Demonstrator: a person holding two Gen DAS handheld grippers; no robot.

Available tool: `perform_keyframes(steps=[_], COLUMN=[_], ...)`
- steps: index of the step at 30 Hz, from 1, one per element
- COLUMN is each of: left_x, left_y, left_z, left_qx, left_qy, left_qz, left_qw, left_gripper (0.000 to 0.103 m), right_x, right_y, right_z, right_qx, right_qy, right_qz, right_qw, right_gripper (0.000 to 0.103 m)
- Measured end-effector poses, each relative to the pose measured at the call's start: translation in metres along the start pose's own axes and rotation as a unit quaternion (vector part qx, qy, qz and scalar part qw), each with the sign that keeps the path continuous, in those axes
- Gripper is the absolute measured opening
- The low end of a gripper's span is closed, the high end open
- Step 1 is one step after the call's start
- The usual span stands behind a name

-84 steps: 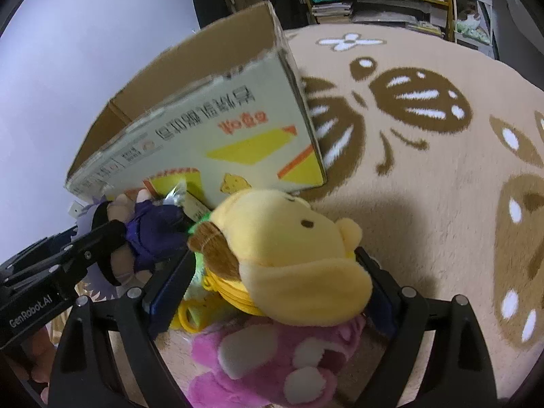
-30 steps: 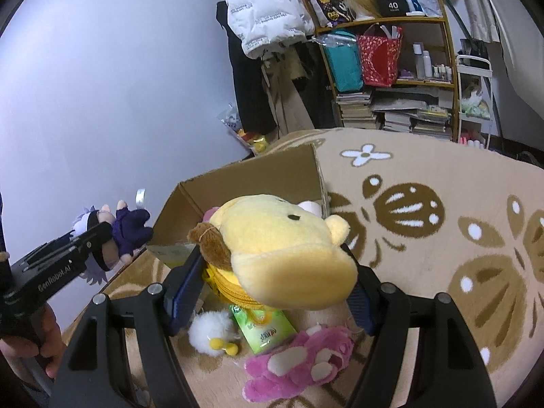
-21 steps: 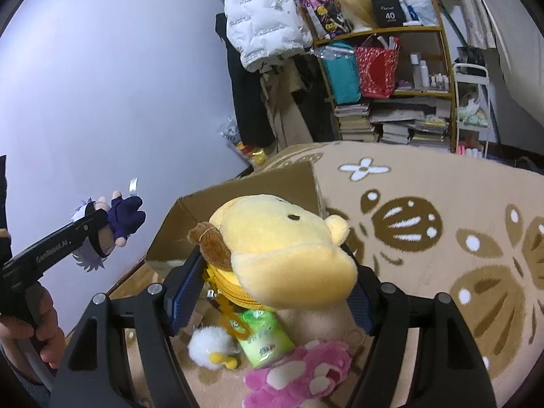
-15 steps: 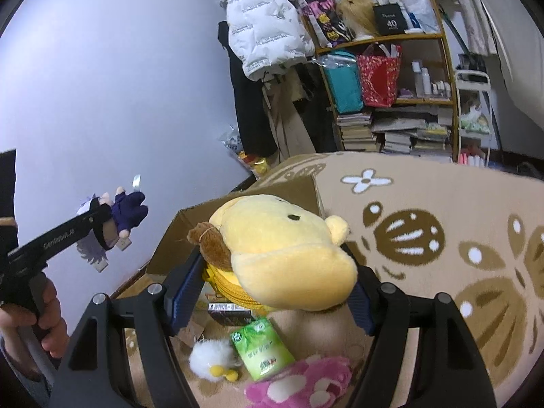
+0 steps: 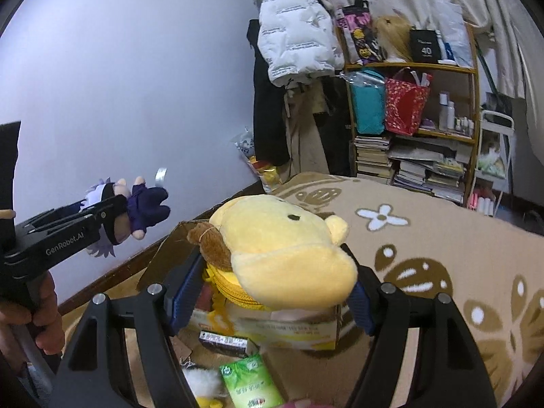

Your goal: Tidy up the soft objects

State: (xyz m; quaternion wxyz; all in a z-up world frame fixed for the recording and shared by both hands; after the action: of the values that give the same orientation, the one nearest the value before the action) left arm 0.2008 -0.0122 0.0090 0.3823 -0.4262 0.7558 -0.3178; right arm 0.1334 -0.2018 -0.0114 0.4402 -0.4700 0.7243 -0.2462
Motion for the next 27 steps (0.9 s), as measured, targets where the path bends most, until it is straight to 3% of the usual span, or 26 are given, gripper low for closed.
perform_keyframes(steps=[12,27], left_x=[0.012,0.031], left_y=[0.004,0.031], left_z=[0.024,0.047], left_qx=[-0.014,-0.055], left_qy=[0.021,0.031], left_qz=[0.000,0.025], left_qw=[0.9997,0.9977], left_gripper=[0.051,0.052], right_x=[-0.001,0.012], right_y=[-0.002,0.009], right_z=[0.029,0.047], right_qx=[-0.018,-0.038], right_qy=[0.004,0.011], right_qz=[-0.035,-0.014], right_qw=[0.999,0.999], right_gripper=[0.078,0.079])
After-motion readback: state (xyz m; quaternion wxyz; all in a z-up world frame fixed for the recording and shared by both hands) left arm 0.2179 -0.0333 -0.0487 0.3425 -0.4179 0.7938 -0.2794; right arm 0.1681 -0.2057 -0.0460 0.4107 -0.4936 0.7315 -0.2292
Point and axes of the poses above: each gripper's, at about its wrist camera, not at the fingertips, and z roughly the way its jaws point, x to its right, y to its underside, the point moved 8 cm from there along z, roughly the way its jaws point, and after that the axes turned 15 degrees about z, right-handed, at the moved point
